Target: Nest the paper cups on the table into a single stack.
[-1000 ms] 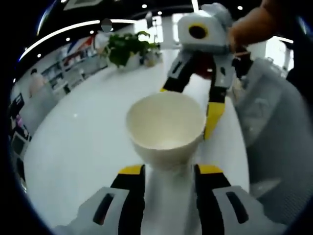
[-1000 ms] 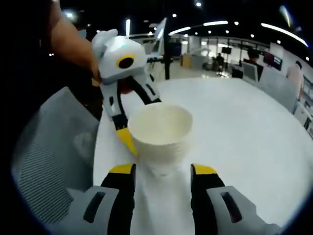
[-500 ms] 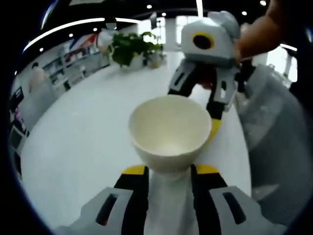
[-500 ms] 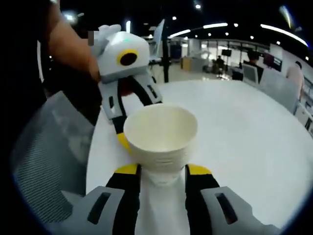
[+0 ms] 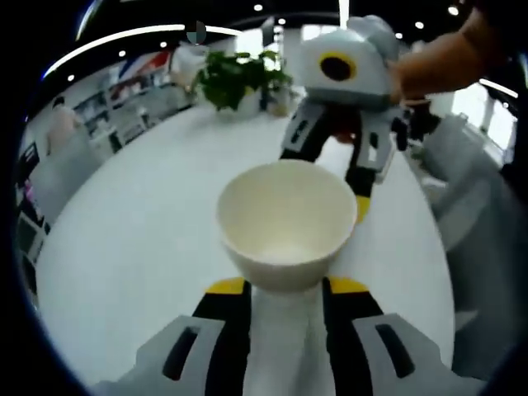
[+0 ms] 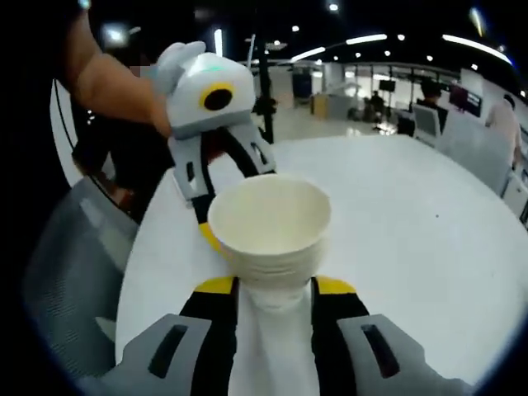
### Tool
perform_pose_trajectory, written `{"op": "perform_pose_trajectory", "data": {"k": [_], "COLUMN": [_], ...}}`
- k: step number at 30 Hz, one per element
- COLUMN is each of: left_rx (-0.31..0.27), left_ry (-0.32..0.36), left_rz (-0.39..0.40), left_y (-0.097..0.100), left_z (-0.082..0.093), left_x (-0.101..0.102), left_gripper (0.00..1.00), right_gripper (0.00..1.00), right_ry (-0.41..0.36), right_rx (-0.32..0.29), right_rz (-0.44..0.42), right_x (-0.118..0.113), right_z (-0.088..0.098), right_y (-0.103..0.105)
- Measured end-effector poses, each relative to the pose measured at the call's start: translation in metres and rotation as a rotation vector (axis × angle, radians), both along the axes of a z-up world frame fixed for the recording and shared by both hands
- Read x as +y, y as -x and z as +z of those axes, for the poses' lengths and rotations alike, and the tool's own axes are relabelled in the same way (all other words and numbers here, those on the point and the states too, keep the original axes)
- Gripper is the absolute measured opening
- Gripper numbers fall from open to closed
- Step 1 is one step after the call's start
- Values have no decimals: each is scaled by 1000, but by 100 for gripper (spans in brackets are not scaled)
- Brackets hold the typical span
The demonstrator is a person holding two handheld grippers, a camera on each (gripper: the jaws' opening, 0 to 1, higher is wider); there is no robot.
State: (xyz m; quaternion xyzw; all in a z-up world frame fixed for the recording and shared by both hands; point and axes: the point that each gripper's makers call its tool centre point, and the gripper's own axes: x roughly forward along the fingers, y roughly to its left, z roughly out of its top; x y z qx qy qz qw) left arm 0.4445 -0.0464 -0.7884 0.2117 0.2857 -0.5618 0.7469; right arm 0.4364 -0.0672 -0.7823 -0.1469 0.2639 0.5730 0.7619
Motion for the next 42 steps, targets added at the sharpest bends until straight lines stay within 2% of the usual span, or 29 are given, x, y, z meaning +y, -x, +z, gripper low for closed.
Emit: {"op": "perform_pose_trajectory", "data": {"k": [1, 5, 7, 13, 19, 23, 26, 29, 30, 32, 34, 36, 37, 38, 40, 42], "left_rx": [0, -2, -10, -3, 7, 10, 41, 26, 13, -5, -6, -22, -7, -5, 7, -9], "left_ry": [-1, -19, -28, -48, -67, -70, -46, -53, -57, -56, -49, -66, -60, -12, 67, 99], "left_rz": [-1, -5, -13, -25, -51, -76, -29, -17, -12, 11, 70, 149, 209, 230, 318, 403], "left_y": [-3, -28, -39, -65, -72, -68, -66, -65, -65, -65, -68, -70, -70, -69, -68, -68], "left_z": [0, -4, -7, -8, -15, -23, -26, -30, -30, -29, -28, -27, -26, -23, -13, -7], "left_x": [0, 0, 0, -3, -6, -6, -6, -6, -6, -5, 0, 12, 19, 18, 26, 39], "left_gripper": [33, 33, 32, 32, 32, 33, 33, 34, 38, 56, 72, 83, 92, 96, 98, 99], "right_gripper": [31, 31, 31, 31, 31, 31, 32, 32, 34, 44, 52, 59, 67, 74, 83, 90], "right_ry": [-2, 20, 40, 40, 68, 90, 69, 83, 110, 98, 95, 81, 74, 62, 27, 52], "right_rx": [3, 1, -36, -23, 2, 16, 32, 25, 13, 24, 11, -16, -24, -39, -64, -61], "right_rz": [-3, -2, 17, -12, -32, -26, -46, -47, -61, -74, -105, -153, -168, -190, -248, -299], "right_x": [1, 3, 1, -2, -3, -5, -5, -5, -8, -10, -15, -19, -21, -23, -27, -36], "right_z": [-1, -3, -4, -6, -14, -22, -22, -25, -27, -28, -24, -17, -14, -10, -1, -1], "right_y": [-11, -30, -42, -66, -74, -68, -68, -66, -67, -64, -64, -65, -64, -64, -63, -58]}}
